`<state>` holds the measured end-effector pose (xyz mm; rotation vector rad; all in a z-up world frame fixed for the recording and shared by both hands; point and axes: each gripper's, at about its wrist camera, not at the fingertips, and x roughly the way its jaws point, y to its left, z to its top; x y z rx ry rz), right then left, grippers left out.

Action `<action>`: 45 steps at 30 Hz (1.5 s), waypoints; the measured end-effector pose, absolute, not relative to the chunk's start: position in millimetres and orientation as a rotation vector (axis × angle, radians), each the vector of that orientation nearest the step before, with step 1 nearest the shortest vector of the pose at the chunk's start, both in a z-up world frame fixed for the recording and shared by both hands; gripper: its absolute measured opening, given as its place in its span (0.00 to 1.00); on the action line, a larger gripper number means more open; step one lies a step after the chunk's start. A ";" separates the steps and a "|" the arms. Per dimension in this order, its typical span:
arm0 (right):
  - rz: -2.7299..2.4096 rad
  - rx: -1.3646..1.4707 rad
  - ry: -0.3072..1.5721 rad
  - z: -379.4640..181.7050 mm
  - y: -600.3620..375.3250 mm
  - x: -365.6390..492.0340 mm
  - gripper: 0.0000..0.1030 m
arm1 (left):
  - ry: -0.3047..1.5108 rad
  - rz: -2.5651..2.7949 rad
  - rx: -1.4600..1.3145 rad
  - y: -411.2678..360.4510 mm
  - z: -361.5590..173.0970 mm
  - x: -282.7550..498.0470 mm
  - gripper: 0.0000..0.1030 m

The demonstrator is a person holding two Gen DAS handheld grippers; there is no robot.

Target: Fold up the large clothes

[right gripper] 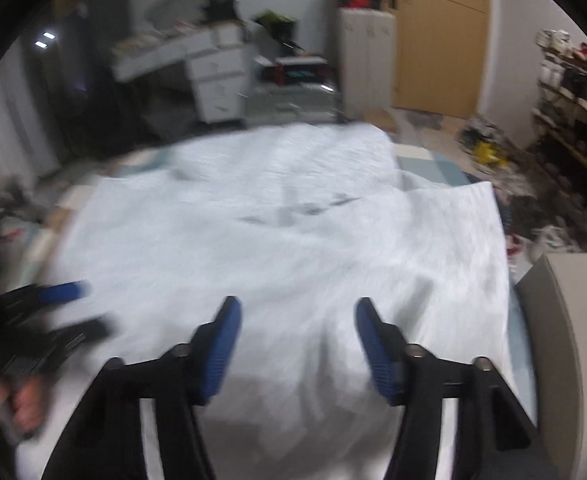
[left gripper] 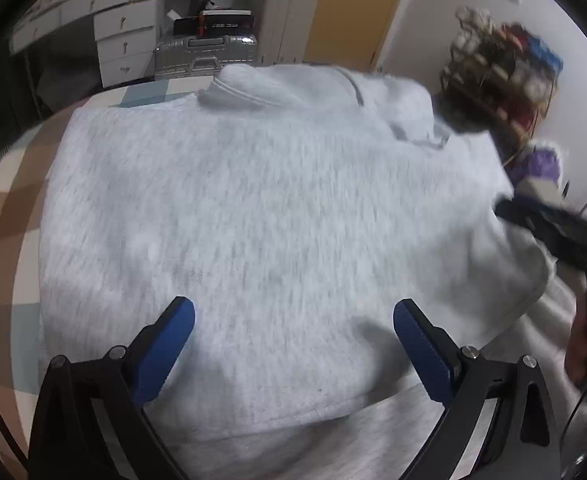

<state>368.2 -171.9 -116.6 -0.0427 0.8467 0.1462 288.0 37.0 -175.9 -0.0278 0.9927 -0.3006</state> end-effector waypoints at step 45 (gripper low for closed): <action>0.274 0.408 0.570 -117.0 -249.4 305.9 0.83 | 1.196 -0.043 0.060 -60.1 -124.8 498.1 0.94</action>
